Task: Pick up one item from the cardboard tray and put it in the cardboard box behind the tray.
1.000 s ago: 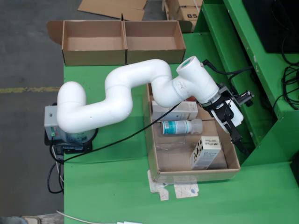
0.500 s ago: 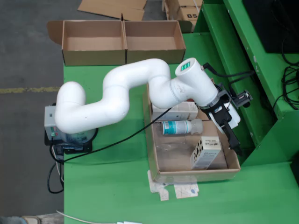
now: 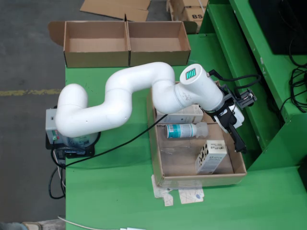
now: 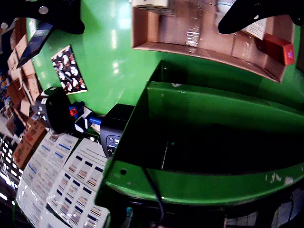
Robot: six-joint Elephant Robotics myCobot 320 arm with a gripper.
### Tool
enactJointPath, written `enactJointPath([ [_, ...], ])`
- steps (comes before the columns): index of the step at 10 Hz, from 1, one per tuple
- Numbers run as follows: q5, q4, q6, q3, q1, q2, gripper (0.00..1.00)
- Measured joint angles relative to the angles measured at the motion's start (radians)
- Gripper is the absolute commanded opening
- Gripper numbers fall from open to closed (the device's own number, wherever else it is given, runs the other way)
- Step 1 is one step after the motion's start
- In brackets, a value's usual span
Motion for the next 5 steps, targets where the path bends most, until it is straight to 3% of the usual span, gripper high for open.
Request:
enactJointPath([
  [3,0.130,0.009,0.074,0.000,-0.012,0.000,1.00],
  [5,0.072,0.031,0.121,0.000,-0.011,0.002,1.00],
])
